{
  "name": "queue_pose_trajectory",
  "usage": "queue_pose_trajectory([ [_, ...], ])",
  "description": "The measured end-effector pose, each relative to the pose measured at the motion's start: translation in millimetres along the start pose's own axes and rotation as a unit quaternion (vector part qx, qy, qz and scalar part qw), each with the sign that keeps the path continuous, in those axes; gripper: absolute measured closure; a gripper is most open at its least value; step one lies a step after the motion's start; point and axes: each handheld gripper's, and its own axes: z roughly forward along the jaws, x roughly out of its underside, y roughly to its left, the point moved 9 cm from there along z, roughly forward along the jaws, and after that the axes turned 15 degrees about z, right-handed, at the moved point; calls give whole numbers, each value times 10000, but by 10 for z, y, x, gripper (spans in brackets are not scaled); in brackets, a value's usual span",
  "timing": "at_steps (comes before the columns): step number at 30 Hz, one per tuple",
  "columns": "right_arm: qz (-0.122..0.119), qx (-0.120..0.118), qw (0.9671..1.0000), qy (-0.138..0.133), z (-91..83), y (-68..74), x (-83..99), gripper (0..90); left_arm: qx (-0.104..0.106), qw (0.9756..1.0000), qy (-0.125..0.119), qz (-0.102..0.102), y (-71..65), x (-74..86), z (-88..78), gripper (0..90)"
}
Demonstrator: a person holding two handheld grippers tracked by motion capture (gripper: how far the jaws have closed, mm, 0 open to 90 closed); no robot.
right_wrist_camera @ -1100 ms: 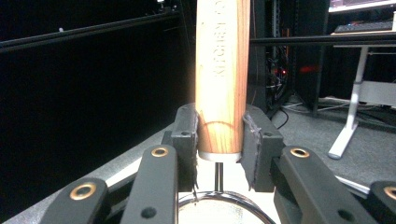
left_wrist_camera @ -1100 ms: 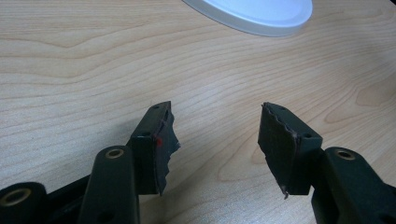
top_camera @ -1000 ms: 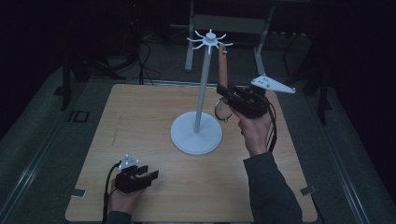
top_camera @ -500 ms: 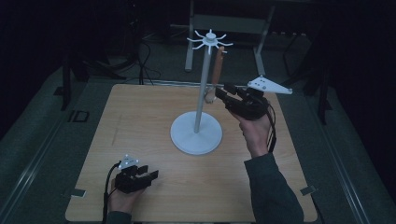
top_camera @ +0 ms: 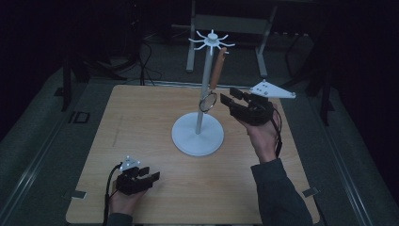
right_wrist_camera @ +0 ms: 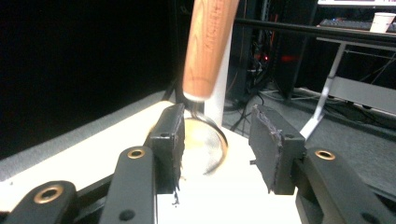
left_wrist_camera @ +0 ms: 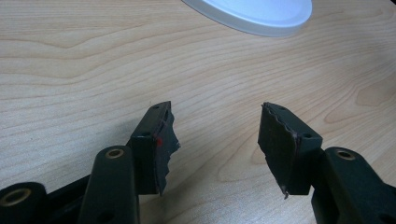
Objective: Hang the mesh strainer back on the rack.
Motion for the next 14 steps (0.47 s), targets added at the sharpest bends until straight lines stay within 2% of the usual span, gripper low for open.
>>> queue_pose_trajectory([
  [8, -178, 107, 9996, 210, -26, -43, 115, 542, 6, 10000, 20, 20, -3, 0, 6, 455],
  [14, -204, 223, 9984, 475, -33, -140, 291, 529, 5, 10000, 22, 25, -1, -1, 6, 455],
])
